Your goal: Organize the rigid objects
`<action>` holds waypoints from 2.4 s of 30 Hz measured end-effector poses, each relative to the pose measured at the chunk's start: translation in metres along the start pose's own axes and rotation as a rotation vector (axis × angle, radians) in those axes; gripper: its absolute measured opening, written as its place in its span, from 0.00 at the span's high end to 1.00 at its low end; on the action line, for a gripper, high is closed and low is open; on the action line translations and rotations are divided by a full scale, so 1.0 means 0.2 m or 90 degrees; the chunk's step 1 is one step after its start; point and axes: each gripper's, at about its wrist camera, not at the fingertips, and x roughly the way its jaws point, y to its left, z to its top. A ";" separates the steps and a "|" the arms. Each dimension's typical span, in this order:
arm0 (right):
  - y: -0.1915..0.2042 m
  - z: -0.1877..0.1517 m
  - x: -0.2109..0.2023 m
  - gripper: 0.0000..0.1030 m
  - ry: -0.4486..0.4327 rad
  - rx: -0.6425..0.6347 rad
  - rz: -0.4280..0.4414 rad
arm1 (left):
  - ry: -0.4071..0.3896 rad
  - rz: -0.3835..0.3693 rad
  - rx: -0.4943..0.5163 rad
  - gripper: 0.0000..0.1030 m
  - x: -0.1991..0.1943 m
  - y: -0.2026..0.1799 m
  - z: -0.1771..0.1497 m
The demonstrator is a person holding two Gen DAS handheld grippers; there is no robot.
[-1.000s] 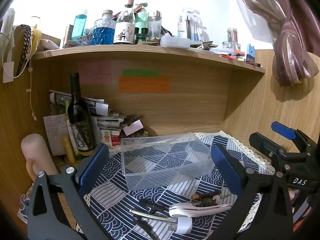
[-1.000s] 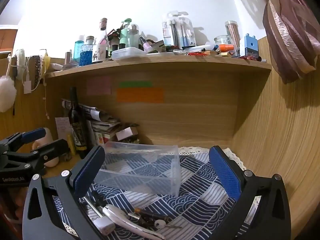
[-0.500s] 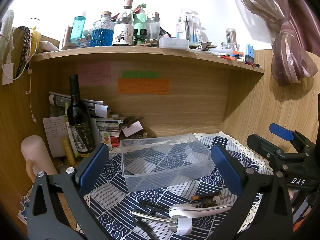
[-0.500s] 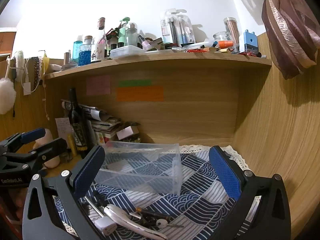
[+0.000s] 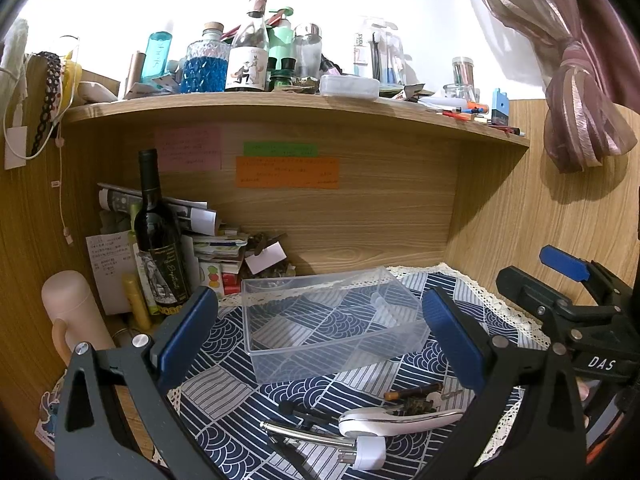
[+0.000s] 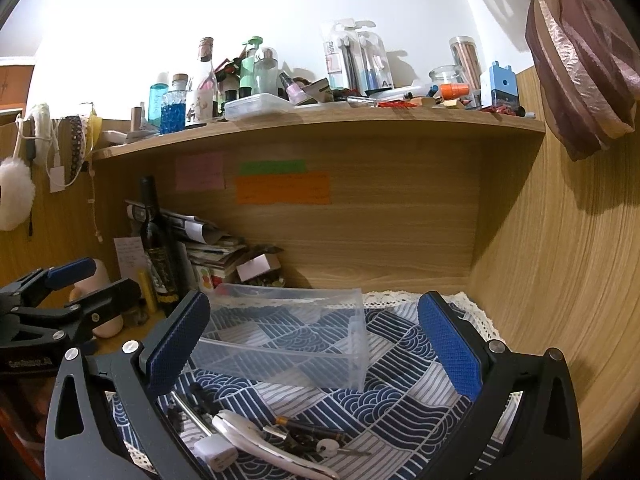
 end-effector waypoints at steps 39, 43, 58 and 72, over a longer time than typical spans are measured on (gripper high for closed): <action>0.00 0.01 -0.03 0.00 -0.002 0.013 0.018 | -0.008 -0.007 0.005 0.00 -0.02 -0.02 0.02; -0.01 0.00 -0.02 0.00 0.000 0.016 0.026 | -0.008 -0.008 0.004 0.00 -0.02 -0.03 0.02; -0.06 -0.11 0.12 0.22 0.091 0.010 0.054 | 0.096 -0.001 -0.020 0.17 0.16 0.09 -0.09; -0.04 -0.40 0.29 0.67 0.280 -0.024 0.111 | 0.280 -0.021 -0.024 0.39 0.30 0.07 -0.49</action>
